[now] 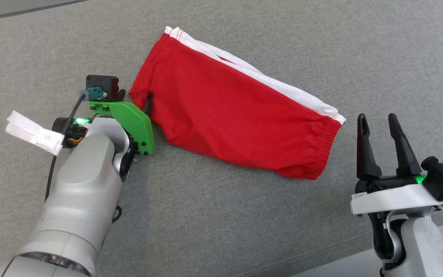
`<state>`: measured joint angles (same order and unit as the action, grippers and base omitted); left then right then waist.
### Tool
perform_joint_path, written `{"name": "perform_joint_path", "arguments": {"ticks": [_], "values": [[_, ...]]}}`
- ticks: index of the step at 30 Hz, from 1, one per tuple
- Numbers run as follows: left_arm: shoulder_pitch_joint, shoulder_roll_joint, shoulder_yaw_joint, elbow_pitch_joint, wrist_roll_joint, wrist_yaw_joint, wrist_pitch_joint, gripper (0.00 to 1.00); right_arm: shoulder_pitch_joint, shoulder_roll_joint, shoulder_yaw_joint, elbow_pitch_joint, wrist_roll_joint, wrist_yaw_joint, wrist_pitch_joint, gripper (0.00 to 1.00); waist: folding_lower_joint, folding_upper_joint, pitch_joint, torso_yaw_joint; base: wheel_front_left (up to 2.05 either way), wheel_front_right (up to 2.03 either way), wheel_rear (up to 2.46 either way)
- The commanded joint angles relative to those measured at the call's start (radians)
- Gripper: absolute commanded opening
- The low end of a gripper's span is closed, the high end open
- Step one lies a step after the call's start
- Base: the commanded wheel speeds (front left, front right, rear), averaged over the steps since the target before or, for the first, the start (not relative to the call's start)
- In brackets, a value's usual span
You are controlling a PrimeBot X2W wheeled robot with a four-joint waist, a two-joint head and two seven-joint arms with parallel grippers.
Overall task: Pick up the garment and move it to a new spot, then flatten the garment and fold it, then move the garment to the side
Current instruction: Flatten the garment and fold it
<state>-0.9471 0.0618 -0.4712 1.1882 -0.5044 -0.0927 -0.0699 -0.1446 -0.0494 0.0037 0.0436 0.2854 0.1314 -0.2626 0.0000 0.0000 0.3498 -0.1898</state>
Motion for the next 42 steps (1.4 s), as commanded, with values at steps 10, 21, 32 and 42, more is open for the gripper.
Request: {"name": "perform_joint_path", "arguments": {"ticks": [10, 21, 32, 42], "values": [[0.015, -0.002, -0.035, 0.006, -0.027, -0.03, 0.016, 0.0, 0.02, -0.002, -0.029, -0.02, -0.008, -0.001, -0.003, 1.0, 0.0, 0.0, -0.014, -0.001, 0.0, 0.0, 0.0], [0.156, -0.008, -0.006, -0.065, -0.126, -0.037, -0.113, 0.0, 0.052, -0.002, -0.1, -0.028, -0.046, -0.001, -0.003, 1.0, 0.0, 0.0, -0.118, 0.098, 0.0, 0.0, 0.0], [0.461, -0.01, 0.026, -0.249, -0.224, -0.014, -0.187, 0.0, 0.1, -0.002, -0.157, -0.013, -0.108, -0.001, 0.002, 1.0, 0.0, 0.0, -0.214, 0.209, 0.0, 0.0, 0.0], [0.626, -0.01, -0.018, -0.468, -0.27, 0.085, -0.187, 0.39, 0.099, -0.002, -0.138, 0.002, -0.113, -0.001, 0.022, 1.0, 0.0, 0.0, -0.233, 0.223, 0.0, 0.0, 0.0]]}}
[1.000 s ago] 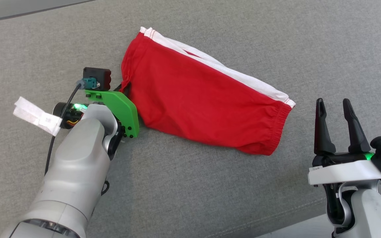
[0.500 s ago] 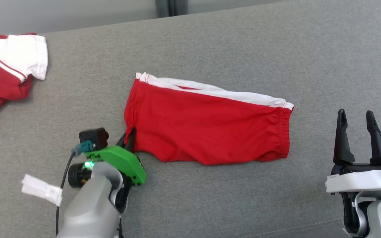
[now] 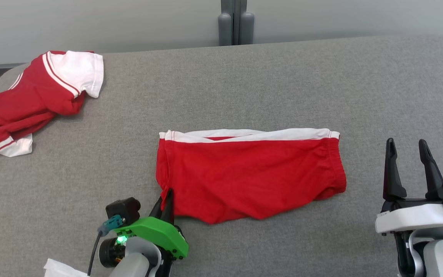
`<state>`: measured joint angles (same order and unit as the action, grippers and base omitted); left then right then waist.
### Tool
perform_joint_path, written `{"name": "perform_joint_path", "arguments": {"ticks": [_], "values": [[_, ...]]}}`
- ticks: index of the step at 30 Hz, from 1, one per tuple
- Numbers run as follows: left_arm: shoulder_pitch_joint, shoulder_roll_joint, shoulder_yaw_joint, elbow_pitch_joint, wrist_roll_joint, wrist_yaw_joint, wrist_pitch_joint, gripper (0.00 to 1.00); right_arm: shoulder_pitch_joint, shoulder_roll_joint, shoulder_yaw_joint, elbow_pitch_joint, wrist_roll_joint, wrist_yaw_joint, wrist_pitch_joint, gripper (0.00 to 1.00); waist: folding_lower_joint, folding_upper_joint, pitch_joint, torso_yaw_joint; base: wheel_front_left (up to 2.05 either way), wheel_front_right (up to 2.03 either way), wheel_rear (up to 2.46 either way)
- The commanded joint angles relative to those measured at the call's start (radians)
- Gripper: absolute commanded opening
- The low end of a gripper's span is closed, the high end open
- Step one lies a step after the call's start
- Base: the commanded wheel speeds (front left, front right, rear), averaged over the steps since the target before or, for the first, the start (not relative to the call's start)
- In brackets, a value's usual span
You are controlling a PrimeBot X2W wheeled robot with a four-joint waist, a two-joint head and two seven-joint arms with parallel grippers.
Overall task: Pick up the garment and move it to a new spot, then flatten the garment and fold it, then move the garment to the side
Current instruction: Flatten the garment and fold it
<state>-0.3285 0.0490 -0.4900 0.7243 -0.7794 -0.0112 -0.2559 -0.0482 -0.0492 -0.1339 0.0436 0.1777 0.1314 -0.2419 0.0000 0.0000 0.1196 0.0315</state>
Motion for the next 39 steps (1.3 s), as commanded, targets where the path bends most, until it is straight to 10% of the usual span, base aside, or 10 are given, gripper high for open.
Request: {"name": "perform_joint_path", "arguments": {"ticks": [1, 2, 15, 39], "values": [[0.01, 0.005, -0.001, -0.022, 0.017, 0.014, -0.003, 0.78, 0.0, -0.002, 0.0, 0.01, -0.006, -0.001, 0.001, 1.0, 0.0, 0.0, -0.004, 0.001, 0.0, 0.0, 0.0], [0.011, 0.01, 0.002, -0.039, 0.025, 0.022, -0.005, 1.0, -0.002, -0.002, -0.001, 0.015, -0.008, -0.001, 0.001, 1.0, 0.0, 0.0, -0.004, 0.001, 0.0, 0.0, 0.0], [0.096, 0.046, 0.144, -0.43, 0.327, 0.09, -0.008, 1.0, 0.01, -0.002, -0.015, 0.063, -0.018, -0.001, 0.034, 1.0, 0.0, 0.0, -0.042, 0.017, 0.0, 0.0, 0.0], [0.171, 0.004, 0.24, -0.51, 0.425, 0.049, -0.008, 1.0, -0.13, -0.02, 0.04, 0.438, 0.093, -0.001, 0.429, 1.0, 0.0, 0.0, -0.006, 0.165, 0.0, 0.0, 0.0]]}}
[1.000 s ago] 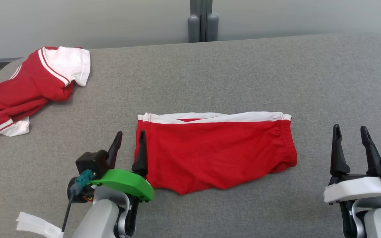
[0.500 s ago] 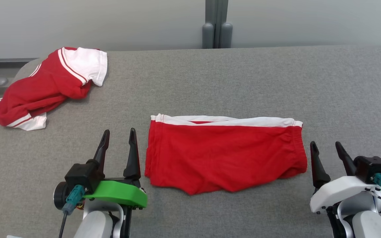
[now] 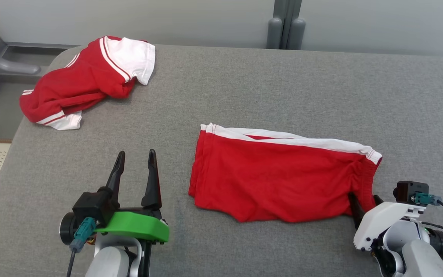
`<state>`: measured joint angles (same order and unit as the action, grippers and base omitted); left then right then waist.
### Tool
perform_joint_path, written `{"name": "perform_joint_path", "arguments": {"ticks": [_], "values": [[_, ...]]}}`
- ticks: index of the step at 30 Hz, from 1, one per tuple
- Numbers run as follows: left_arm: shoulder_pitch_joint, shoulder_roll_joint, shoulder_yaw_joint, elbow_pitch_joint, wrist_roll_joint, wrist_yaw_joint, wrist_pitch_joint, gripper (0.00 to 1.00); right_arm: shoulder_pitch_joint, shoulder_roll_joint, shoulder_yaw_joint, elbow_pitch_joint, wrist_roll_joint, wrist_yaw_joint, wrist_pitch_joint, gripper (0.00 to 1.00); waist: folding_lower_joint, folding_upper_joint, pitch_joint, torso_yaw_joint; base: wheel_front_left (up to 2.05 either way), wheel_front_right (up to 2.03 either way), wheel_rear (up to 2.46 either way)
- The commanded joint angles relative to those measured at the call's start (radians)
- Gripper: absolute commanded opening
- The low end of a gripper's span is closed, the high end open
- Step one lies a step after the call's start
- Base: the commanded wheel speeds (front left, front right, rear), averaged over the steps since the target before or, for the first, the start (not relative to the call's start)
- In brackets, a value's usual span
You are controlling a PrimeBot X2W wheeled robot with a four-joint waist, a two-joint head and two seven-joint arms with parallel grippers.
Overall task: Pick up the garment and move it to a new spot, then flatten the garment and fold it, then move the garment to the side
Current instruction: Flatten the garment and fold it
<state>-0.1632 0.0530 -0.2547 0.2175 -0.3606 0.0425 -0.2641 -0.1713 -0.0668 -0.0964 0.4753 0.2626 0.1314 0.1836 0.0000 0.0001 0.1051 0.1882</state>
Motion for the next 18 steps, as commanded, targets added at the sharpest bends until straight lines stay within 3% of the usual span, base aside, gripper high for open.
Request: {"name": "perform_joint_path", "arguments": {"ticks": [1, 2, 4, 5, 6, 18], "values": [[0.006, -0.001, 0.007, -0.004, 0.007, -0.006, 0.0, 1.0, -0.014, -0.004, 0.006, 0.018, 0.022, -0.001, 0.008, 1.0, 0.0, -0.0001, 0.01, 0.009, 0.0, 0.0, 0.0], [0.007, -0.001, 0.01, -0.005, 0.009, -0.005, 0.0, 1.0, -0.02, -0.007, 0.013, 0.032, 0.034, -0.001, 0.014, 0.88, 0.0, -0.0001, 0.011, 0.008, 0.0, 0.0, 0.0], [0.01, -0.002, 0.015, -0.006, 0.013, -0.006, 0.0, 1.0, -0.034, -0.013, 0.026, 0.047, 0.053, -0.001, 0.016, 0.41, 0.0, -0.0001, 0.012, 0.004, 0.0, 0.0, 0.0], [0.011, -0.002, 0.016, -0.006, 0.015, -0.006, 0.0, 1.0, -0.041, -0.016, 0.031, 0.051, 0.063, -0.001, 0.014, 0.26, 0.0, -0.0001, 0.012, 0.0, 0.0, 0.0, 0.0], [0.012, -0.002, 0.015, -0.005, 0.016, -0.007, 0.0, 1.0, -0.049, -0.022, 0.036, 0.053, 0.075, -0.001, 0.013, 0.0, 0.0, -0.0001, 0.012, -0.005, 0.0, 0.0, 0.0], [-0.003, -0.002, -0.019, -0.005, 0.003, 0.001, 0.0, 1.0, -0.035, -0.172, 0.008, -0.024, 0.217, -0.002, 0.095, 0.0, 0.0, -0.0001, 0.017, -0.087, 0.0, 0.0, 0.0]]}}
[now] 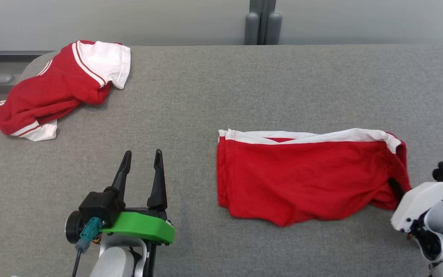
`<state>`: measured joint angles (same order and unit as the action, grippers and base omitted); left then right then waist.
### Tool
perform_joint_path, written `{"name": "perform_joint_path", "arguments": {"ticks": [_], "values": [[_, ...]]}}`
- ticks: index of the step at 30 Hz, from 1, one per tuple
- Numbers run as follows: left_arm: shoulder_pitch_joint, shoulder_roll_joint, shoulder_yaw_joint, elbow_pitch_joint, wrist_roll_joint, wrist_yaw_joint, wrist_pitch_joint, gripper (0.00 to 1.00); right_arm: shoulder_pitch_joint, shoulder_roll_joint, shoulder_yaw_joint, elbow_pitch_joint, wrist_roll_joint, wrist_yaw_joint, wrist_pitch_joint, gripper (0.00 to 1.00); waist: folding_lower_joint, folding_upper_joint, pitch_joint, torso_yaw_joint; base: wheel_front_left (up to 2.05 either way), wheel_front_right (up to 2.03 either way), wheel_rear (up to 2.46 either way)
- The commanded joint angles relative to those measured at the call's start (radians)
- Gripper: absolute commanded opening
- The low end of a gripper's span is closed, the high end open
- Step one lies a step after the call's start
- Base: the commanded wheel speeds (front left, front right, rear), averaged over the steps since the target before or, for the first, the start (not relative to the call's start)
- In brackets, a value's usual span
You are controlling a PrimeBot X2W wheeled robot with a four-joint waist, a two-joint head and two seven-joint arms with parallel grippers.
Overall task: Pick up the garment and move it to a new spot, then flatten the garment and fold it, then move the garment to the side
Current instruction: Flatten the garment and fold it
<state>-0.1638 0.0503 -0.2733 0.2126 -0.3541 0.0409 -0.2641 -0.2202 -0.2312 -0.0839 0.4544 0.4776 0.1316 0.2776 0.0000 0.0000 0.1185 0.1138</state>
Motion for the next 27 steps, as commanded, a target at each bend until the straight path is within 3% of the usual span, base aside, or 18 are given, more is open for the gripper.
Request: {"name": "perform_joint_path", "arguments": {"ticks": [1, 5, 10, 20, 27], "values": [[-0.004, 0.001, -0.004, 0.001, -0.003, 0.006, 0.0, 1.0, 0.023, -0.022, -0.019, -0.011, 0.01, -0.002, 0.013, 0.0, 0.0, 0.0, 0.005, -0.018, 0.0, 0.0, 0.0], [-0.011, 0.001, -0.01, 0.003, -0.008, 0.011, 0.0, 1.0, 0.057, -0.041, -0.067, -0.052, 0.026, -0.002, 0.041, 0.0, 0.0, 0.0, 0.009, -0.03, 0.0, 0.0, 0.0], [-0.016, 0.001, -0.008, 0.008, -0.011, 0.01, 0.0, 1.0, 0.09, 0.001, -0.086, -0.135, 0.084, -0.002, 0.064, 0.0, 0.0, 0.0, 0.009, -0.038, 0.0, 0.0, 0.0], [-0.011, 0.001, -0.022, 0.032, -0.007, -0.001, 0.0, 1.0, 0.117, 0.057, 0.051, -0.363, 0.123, -0.001, 0.086, 0.0, 0.0, 0.0, -0.027, -0.009, 0.0, 0.0, 0.0], [-0.006, 0.001, -0.028, 0.033, -0.011, -0.002, 0.0, 1.0, 0.062, 0.104, 0.176, -0.346, 0.117, -0.001, 0.076, 0.0, 0.0, 0.0, -0.036, 0.021, 0.0, 0.0, 0.0]]}}
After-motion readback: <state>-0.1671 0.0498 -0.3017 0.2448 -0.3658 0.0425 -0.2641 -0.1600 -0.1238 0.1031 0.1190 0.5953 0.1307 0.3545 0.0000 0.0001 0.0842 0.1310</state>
